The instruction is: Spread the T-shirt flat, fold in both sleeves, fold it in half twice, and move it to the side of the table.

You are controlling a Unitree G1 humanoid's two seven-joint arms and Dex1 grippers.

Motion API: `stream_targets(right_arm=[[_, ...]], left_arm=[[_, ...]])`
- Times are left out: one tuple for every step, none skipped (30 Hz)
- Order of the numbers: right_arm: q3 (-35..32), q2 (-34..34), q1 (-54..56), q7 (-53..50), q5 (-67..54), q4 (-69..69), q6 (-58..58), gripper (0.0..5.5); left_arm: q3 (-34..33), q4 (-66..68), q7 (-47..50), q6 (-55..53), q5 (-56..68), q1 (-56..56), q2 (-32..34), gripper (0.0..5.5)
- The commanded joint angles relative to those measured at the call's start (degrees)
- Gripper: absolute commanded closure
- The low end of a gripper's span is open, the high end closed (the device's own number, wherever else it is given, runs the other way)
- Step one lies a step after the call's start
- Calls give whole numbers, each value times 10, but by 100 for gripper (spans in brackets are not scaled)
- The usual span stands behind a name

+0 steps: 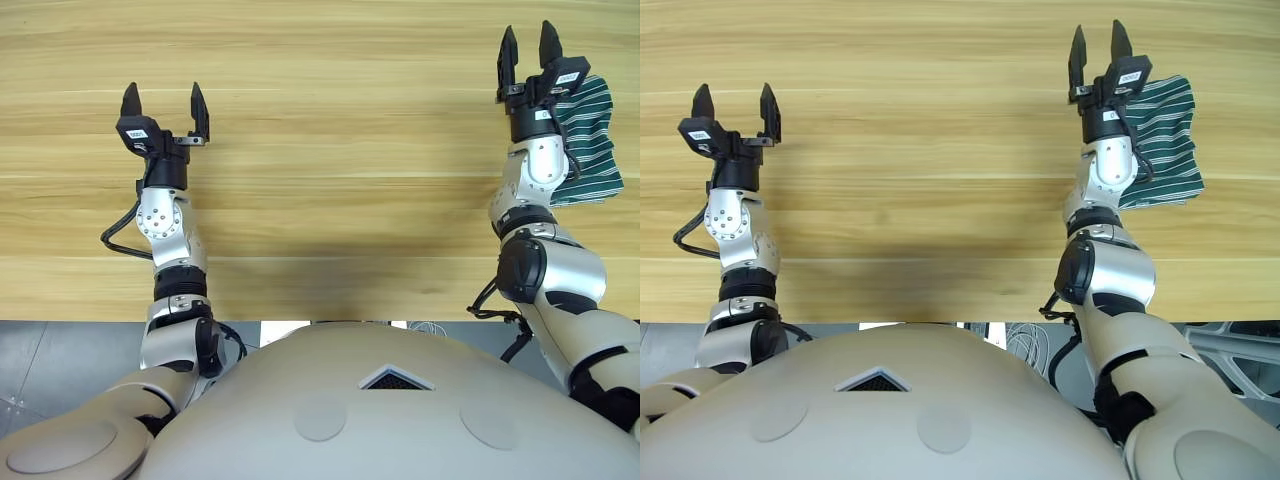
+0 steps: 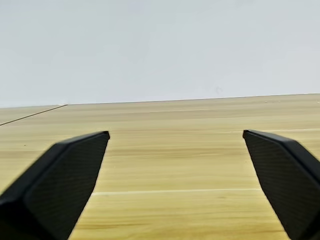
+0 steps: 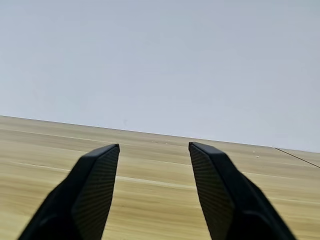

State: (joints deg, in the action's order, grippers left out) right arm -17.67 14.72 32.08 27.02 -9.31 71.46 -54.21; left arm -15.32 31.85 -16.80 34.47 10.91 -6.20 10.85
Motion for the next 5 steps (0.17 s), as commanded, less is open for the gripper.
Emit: stream_targets(right_arm=[[-1,-11,19,14,-7,-1,8,292],[-1,-12,21,16,-7,-1,8,292],[-3,-13,23,18,-9,-2,7,292],[-4,-14,26,19,-10,-3,6,292],[-5,-15,29,20,-10,-3,7,292]], left_arm=[[3,22,9,10,-6,-21,1,68],[3,28,9,13,-6,-24,2,68],[2,31,9,15,-6,-28,3,68],[1,32,10,16,-5,-31,5,68],[0,34,10,18,-5,-34,6,68]])
